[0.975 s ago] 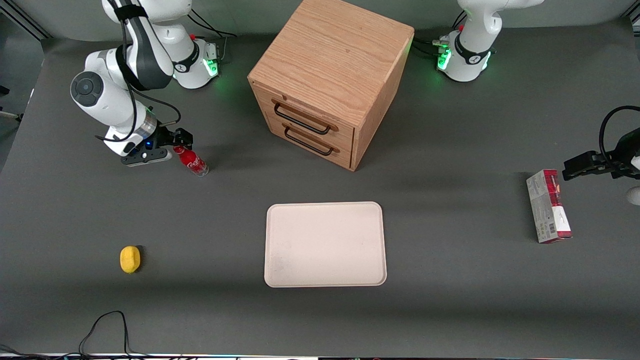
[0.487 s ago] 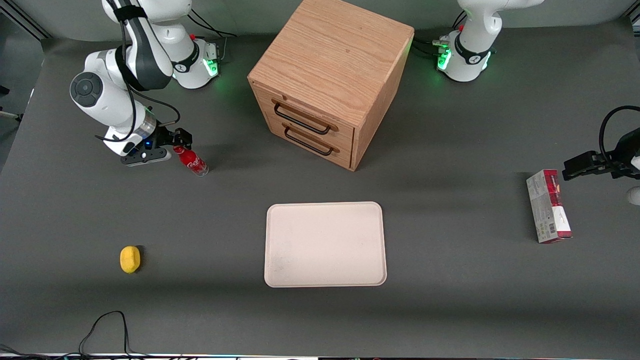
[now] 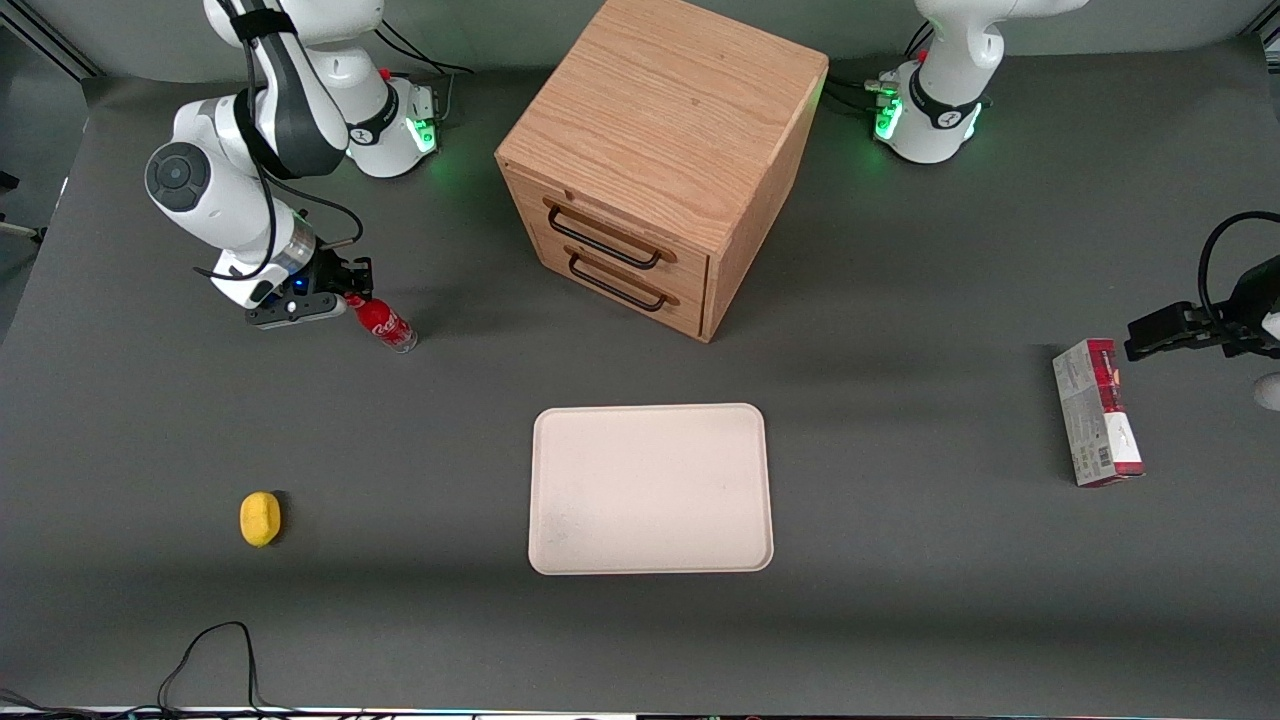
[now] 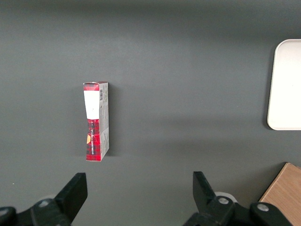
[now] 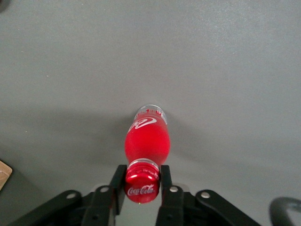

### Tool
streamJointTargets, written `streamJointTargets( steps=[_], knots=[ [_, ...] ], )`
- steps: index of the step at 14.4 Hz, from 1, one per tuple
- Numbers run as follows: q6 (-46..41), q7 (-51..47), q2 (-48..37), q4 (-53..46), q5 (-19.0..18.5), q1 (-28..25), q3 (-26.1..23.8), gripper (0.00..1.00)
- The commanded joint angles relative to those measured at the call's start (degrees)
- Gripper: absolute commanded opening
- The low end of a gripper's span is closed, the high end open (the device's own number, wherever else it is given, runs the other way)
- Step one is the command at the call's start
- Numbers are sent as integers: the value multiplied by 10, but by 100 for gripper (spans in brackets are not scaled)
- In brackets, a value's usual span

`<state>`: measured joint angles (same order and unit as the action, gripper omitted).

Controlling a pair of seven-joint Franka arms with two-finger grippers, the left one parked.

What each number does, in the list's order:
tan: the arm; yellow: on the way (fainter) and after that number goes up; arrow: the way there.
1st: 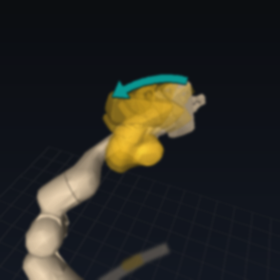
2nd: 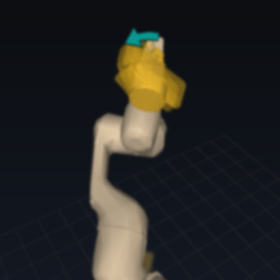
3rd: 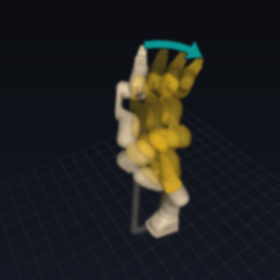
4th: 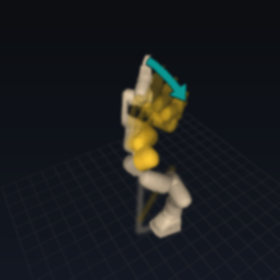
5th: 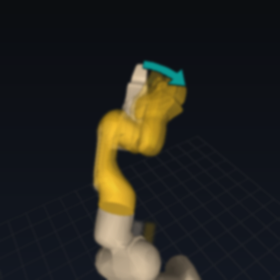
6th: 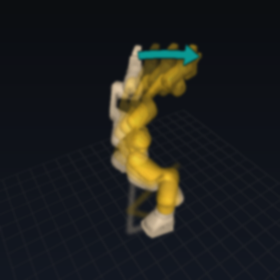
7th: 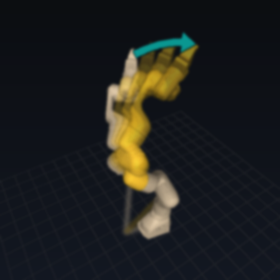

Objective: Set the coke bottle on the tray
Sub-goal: 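Close the right gripper on the bottle and lift it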

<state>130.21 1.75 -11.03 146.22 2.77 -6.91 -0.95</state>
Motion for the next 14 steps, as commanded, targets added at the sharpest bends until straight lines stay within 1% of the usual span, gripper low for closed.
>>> streamJointTargets(
  steps=[1, 4, 5, 7, 9, 14],
  knots=[
    [6, 13, -16, 12, 14, -6, 6, 0],
    [0, 8, -15, 2, 14, -6, 6, 0],
    [-10, 7, -15, -15, 14, -6, 6, 0],
    [-77, 6, 0, -84, 15, -6, 6, 0],
    [-157, 5, 40, -184, 15, -5, 7, 0],
    [-407, -8, 201, -540, 14, 1, 7, 0]
  ],
)
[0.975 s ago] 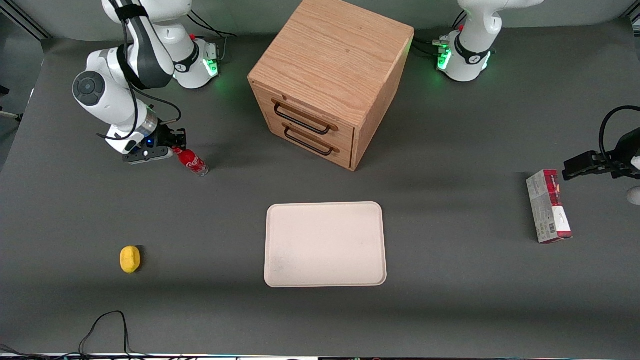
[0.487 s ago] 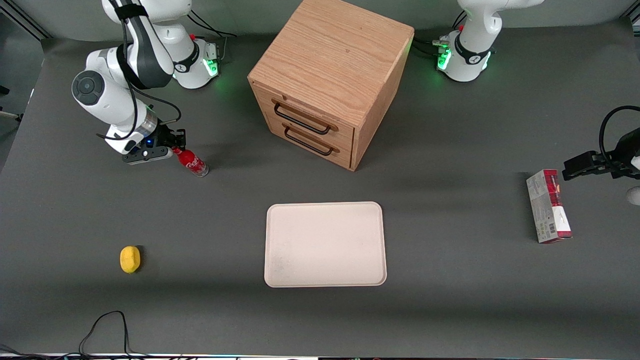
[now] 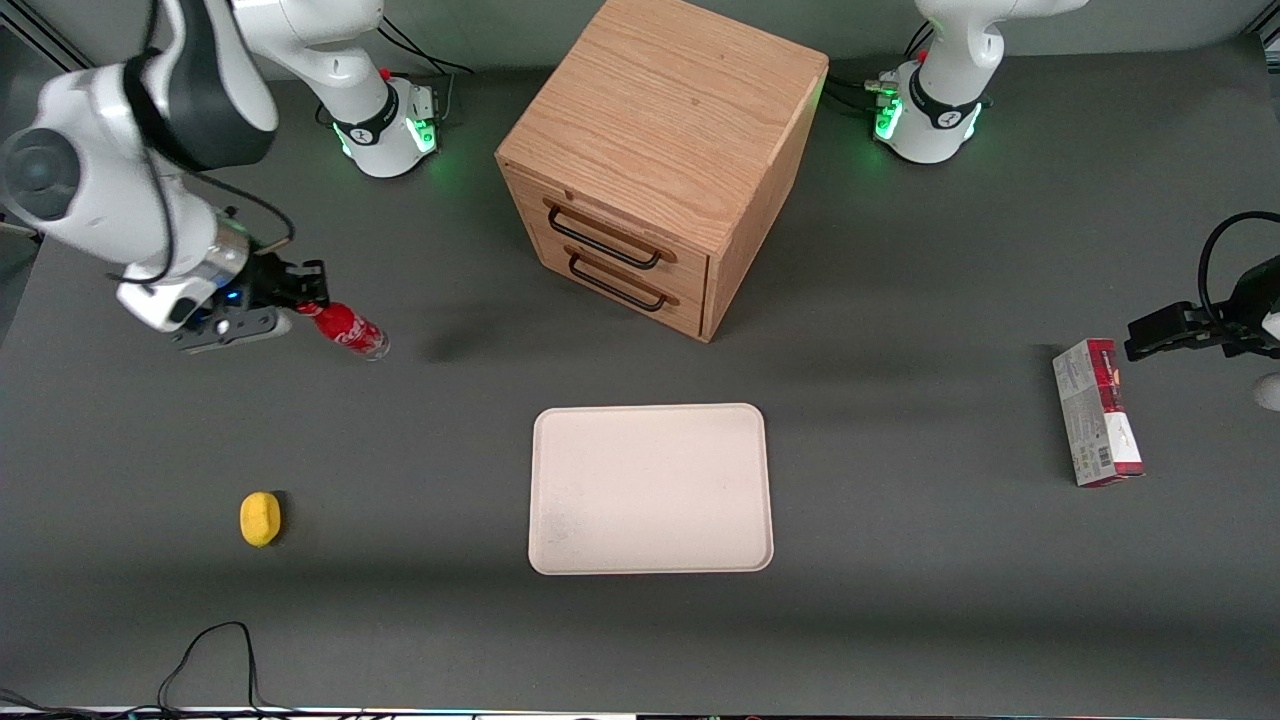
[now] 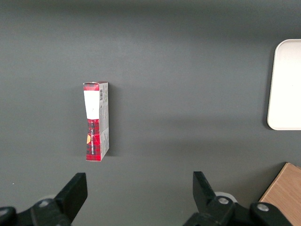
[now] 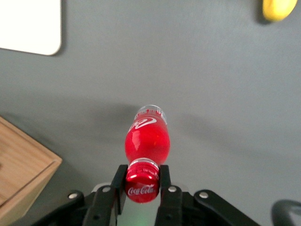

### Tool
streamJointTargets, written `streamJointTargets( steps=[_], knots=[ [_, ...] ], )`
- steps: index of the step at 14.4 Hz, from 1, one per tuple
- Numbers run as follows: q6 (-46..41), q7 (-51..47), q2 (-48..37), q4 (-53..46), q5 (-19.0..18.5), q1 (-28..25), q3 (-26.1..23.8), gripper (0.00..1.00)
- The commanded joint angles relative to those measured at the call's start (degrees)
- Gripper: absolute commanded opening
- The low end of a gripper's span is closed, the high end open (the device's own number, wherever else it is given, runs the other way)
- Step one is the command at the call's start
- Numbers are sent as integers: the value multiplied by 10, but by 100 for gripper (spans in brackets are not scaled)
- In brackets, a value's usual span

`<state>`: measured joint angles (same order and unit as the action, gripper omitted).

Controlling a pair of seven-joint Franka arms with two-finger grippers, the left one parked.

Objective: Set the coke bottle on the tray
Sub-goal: 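Carry the held bottle over to the white tray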

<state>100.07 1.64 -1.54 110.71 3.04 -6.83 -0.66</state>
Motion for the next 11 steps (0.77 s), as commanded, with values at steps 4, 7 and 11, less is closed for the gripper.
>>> streamJointTargets(
  steps=[4, 7, 11],
  knots=[
    [-346, -23, 287, -551, 6, 2, 4, 0],
    [-362, -30, 303, -584, 5, 1, 4, 0],
    [-331, -79, 312, -587, 7, -10, -4, 0]
  ],
)
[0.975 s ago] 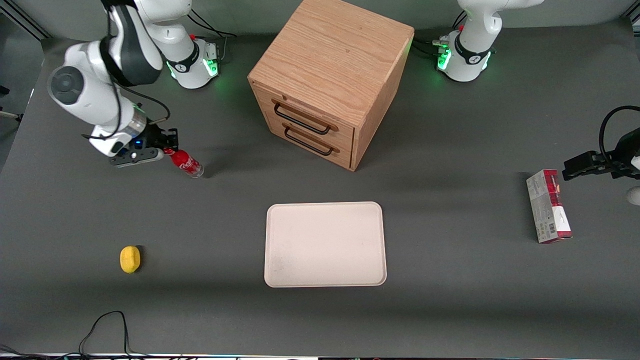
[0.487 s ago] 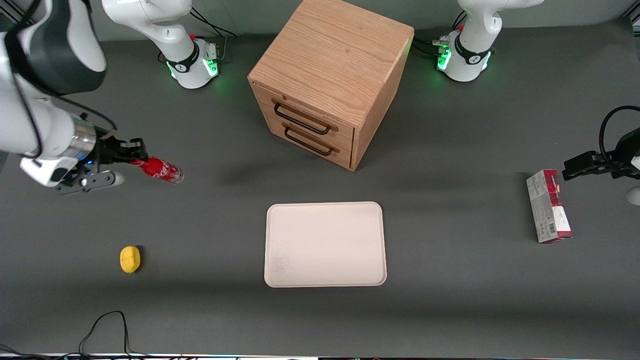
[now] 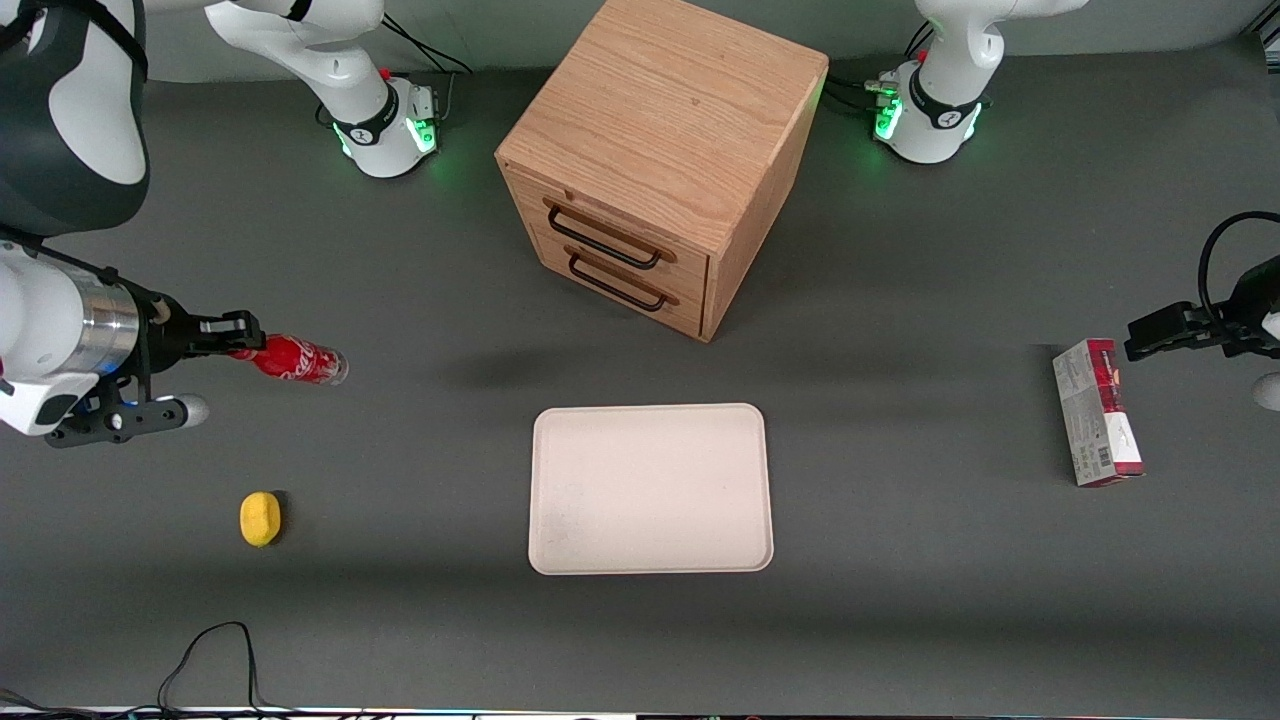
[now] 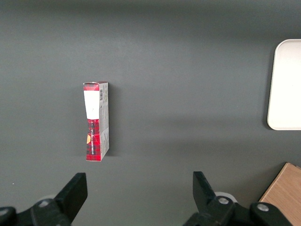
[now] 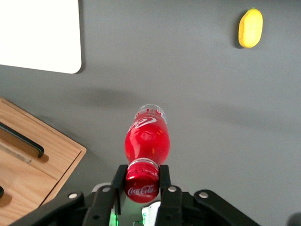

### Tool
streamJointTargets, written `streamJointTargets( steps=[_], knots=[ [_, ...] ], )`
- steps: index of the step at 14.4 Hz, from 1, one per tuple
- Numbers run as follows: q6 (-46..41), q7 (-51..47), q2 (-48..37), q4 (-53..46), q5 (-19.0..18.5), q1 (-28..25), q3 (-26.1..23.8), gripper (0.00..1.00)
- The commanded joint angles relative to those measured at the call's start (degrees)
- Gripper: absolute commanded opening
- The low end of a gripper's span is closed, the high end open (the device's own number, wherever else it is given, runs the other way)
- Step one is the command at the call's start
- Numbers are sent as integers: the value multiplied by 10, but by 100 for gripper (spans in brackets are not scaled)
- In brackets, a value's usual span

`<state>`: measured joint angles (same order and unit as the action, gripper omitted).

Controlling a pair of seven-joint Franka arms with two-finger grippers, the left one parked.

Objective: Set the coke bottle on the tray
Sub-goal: 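Carry the held bottle over to the white tray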

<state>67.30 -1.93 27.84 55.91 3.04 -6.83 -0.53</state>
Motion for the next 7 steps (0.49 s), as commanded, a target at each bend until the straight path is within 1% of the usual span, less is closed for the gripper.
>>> streamJointTargets(
  steps=[1, 3, 6, 7],
  knots=[
    [18, -71, 31, -40, 6, -29, -4, 0],
    [80, -113, 65, -44, 8, -52, -8, 0],
    [176, -156, 116, -51, 6, -60, -58, 0],
    [206, -170, 129, -53, 6, -70, -60, 0]
  ],
)
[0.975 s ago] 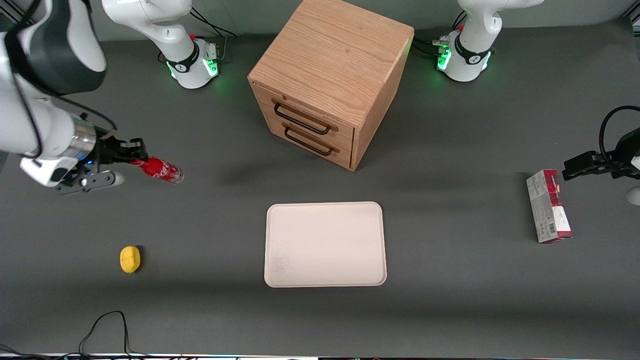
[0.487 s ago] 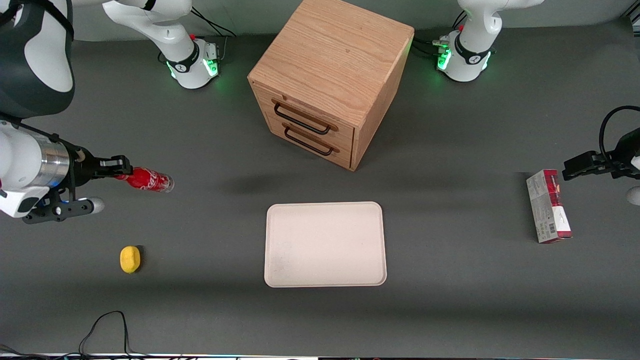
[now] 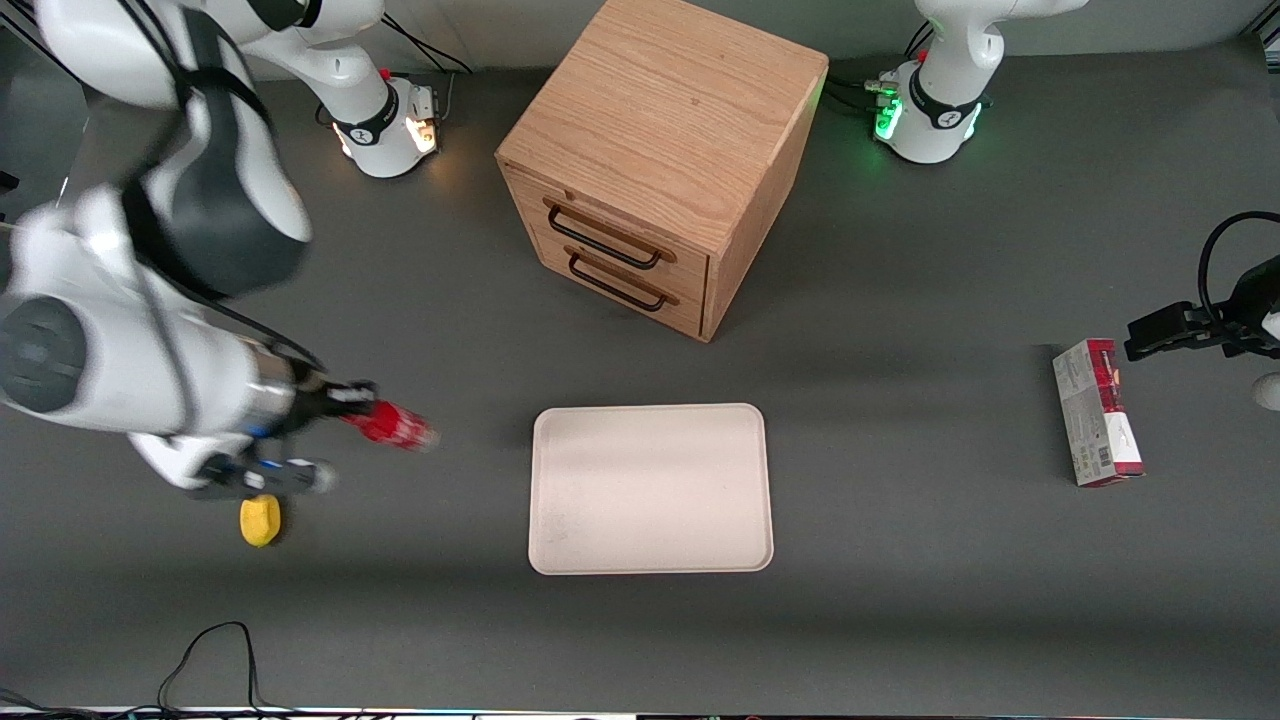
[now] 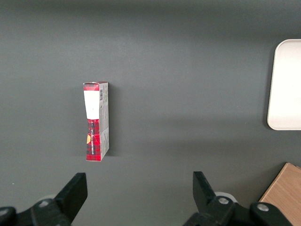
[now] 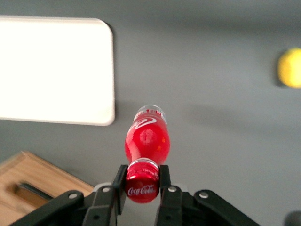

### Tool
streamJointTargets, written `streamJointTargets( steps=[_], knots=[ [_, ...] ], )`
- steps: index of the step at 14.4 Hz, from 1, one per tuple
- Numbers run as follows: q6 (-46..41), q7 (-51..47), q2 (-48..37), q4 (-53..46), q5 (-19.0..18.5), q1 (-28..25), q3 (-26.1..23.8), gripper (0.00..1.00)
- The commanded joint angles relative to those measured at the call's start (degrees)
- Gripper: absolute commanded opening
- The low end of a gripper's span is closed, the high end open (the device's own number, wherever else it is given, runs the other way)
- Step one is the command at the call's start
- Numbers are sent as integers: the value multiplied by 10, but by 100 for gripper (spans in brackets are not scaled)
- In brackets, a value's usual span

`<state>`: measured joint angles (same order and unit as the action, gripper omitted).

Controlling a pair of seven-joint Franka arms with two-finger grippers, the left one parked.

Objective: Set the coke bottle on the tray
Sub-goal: 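Carry the held bottle over to the white tray, then lower the bottle onto the tray and open the right gripper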

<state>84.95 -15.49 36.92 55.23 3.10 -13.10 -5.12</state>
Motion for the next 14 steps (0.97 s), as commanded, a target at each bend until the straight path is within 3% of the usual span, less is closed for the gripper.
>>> streamJointTargets(
  steps=[1, 8, 14],
  knots=[
    [57, -36, 56, -47, 4, -21, -10, 0],
    [190, -80, 128, -50, -32, -66, -9, 0],
    [206, -93, 139, -48, -34, -69, -9, 0]
  ],
)
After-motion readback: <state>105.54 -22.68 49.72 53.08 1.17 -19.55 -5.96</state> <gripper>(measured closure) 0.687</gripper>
